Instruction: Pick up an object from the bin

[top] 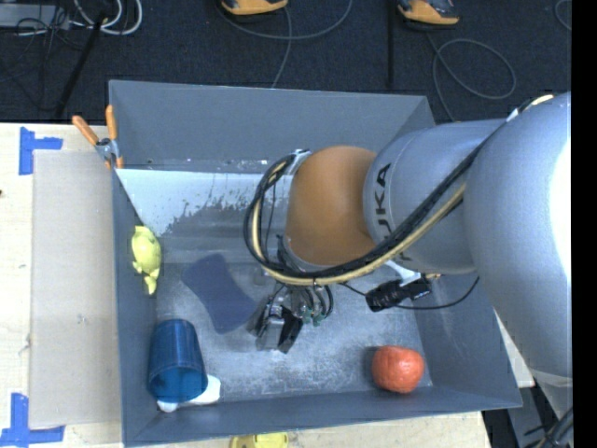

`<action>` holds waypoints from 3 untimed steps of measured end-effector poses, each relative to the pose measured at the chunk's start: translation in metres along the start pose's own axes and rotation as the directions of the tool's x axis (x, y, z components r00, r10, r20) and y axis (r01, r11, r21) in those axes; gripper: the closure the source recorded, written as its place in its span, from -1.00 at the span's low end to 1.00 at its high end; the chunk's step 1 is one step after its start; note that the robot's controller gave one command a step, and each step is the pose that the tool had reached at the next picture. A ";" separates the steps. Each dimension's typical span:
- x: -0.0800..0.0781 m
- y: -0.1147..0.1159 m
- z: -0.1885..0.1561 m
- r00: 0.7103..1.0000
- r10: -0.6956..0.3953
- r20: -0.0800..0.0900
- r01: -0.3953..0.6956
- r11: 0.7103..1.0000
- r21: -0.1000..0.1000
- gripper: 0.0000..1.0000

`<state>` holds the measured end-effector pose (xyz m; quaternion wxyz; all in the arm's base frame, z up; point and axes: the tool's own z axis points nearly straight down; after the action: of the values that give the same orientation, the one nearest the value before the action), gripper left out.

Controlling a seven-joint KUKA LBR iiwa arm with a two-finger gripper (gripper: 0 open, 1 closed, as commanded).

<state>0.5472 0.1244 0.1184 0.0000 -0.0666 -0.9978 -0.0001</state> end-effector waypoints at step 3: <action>0.003 -0.057 0.049 0.989 -0.146 -0.004 0.146 0.989 0.001 1.00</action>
Offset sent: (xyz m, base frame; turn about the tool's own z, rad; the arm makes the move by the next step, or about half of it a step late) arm 0.0182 -0.0415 -0.0484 -0.0588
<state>0.5371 0.0679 0.0692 0.0018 0.0064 -1.0000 0.0002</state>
